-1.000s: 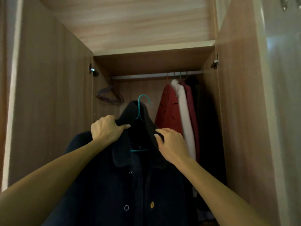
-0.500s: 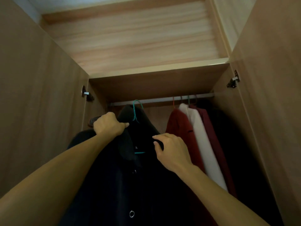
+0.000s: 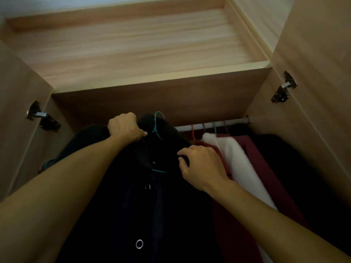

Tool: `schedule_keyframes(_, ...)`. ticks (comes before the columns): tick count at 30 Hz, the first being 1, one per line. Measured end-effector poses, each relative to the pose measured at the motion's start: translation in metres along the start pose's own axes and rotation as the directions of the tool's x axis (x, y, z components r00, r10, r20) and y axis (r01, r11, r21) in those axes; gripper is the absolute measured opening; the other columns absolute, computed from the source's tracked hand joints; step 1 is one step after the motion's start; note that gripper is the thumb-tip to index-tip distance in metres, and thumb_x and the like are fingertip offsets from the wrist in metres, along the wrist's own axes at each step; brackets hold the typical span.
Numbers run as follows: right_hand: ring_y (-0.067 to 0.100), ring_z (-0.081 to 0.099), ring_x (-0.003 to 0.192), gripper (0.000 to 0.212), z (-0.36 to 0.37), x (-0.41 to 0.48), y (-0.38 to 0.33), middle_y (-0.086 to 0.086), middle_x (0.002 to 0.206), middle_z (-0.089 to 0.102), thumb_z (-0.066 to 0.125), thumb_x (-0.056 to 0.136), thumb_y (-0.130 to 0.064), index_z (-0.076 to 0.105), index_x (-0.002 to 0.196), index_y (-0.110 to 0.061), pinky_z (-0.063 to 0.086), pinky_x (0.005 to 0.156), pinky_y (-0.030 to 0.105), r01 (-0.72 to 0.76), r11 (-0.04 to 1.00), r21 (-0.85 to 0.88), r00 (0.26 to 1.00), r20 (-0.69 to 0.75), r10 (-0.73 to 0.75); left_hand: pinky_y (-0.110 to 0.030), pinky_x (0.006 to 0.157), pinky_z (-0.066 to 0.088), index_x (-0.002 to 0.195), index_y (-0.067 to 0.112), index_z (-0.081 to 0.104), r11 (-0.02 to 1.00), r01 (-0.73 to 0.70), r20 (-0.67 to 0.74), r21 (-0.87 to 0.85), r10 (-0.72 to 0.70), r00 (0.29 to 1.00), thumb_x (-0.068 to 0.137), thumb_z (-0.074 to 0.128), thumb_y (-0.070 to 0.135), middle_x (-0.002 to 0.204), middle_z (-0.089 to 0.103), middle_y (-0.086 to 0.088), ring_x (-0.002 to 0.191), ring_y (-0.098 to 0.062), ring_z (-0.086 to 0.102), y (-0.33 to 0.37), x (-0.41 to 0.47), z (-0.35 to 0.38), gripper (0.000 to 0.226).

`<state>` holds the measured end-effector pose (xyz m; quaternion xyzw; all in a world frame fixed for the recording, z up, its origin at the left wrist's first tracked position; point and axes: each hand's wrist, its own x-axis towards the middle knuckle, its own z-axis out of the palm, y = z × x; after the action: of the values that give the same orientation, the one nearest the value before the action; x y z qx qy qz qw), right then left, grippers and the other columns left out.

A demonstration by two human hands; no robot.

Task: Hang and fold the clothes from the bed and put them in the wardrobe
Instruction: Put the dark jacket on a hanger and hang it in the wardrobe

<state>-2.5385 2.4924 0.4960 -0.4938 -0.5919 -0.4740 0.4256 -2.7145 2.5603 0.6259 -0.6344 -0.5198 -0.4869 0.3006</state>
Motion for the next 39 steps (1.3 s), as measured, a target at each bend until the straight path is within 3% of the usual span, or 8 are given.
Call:
schedule_keyframes(8, 0.02, 0.057, 0.093, 0.027, 0.025, 0.041, 0.073, 0.001, 0.106, 0.064, 0.044, 0.096, -0.033, 0.063, 0.113, -0.024, 0.045, 0.084, 0.035, 0.086, 0.996, -0.012, 0.995, 0.046, -0.085, -0.027, 0.055, 0.042, 0.072, 0.017, 0.046, 1.0, 0.012, -0.02, 0.011, -0.011, 1.0, 0.08, 0.067, 0.055, 0.072, 0.056, -0.002, 0.06, -0.017, 0.052, 0.051, 0.042, 0.061, 0.044)
schedule_keyframes(18, 0.024, 0.058, 0.091, 0.025, 0.059, 0.05, 0.084, 0.003, 0.098, 0.066, 0.045, 0.094, -0.03, 0.066, 0.103, -0.019, 0.036, 0.085, 0.039, 0.166, 0.981, -0.1, 0.985, -0.027, -0.17, -0.026, 0.055, 0.042, 0.071, 0.017, 0.045, 0.998, 0.05, -0.084, 0.026, -0.048, 0.995, 0.08, 0.066, 0.055, 0.068, 0.054, -0.001, 0.057, -0.016, 0.051, 0.084, 0.067, 0.118, 0.045)
schedule_keyframes(22, 0.023, 0.058, 0.088, 0.024, 0.066, 0.052, 0.083, 0.003, 0.095, 0.066, 0.045, 0.093, -0.029, 0.065, 0.099, -0.019, 0.036, 0.087, 0.039, 0.179, 0.976, -0.122, 0.983, -0.021, -0.183, -0.025, 0.054, 0.041, 0.068, 0.017, 0.044, 0.999, -0.003, -0.127, 0.051, 0.009, 0.992, 0.08, 0.067, 0.053, 0.066, 0.052, -0.001, 0.059, -0.017, 0.052, 0.1, 0.074, 0.112, 0.045)
schedule_keyframes(27, 0.022, 0.057, 0.088, 0.024, 0.057, 0.052, 0.08, 0.002, 0.093, 0.067, 0.046, 0.092, -0.03, 0.067, 0.1, -0.019, 0.034, 0.09, 0.038, 0.171, 0.971, -0.167, 0.976, -0.106, -0.191, -0.022, 0.046, 0.033, 0.067, 0.017, 0.045, 0.991, -0.053, -0.084, 0.121, 0.063, 0.994, 0.09, 0.06, 0.032, 0.064, 0.048, 0.002, 0.054, -0.012, 0.046, 0.128, 0.068, 0.128, 0.031)
schedule_keyframes(30, 0.022, 0.058, 0.089, 0.024, 0.055, 0.05, 0.08, 0.002, 0.096, 0.066, 0.046, 0.092, -0.03, 0.066, 0.101, -0.02, 0.037, 0.093, 0.04, 0.141, 0.976, -0.164, 0.98, -0.12, -0.161, -0.024, 0.049, 0.036, 0.067, 0.016, 0.044, 0.989, -0.088, -0.058, 0.117, 0.095, 0.994, 0.094, 0.051, 0.02, 0.065, 0.046, 0.001, 0.054, -0.013, 0.045, 0.131, 0.054, 0.149, 0.029)
schedule_keyframes(34, 0.022, 0.057, 0.088, 0.025, 0.062, 0.049, 0.075, 0.002, 0.097, 0.065, 0.045, 0.092, -0.031, 0.066, 0.1, -0.02, 0.038, 0.092, 0.04, 0.125, 0.97, -0.21, 0.984, -0.097, -0.148, -0.028, 0.065, 0.043, 0.089, 0.014, 0.057, 0.979, -0.178, -0.074, 0.094, 0.186, 0.98, 0.094, 0.05, 0.024, 0.093, 0.064, -0.004, 0.083, -0.021, 0.064, 0.126, 0.043, 0.156, 0.013)
schedule_keyframes(39, 0.021, 0.055, 0.094, 0.027, 0.072, 0.042, 0.064, 0.003, 0.105, 0.063, 0.044, 0.093, -0.03, 0.065, 0.106, -0.019, 0.035, 0.087, 0.036, 0.127, 0.973, -0.193, 0.987, -0.068, -0.142, -0.029, 0.067, 0.039, 0.107, 0.01, 0.056, 0.95, -0.293, -0.049, 0.109, 0.3, 0.953, 0.099, 0.037, 0.023, 0.108, 0.064, -0.006, 0.097, -0.021, 0.063, 0.12, 0.03, 0.165, 0.023)
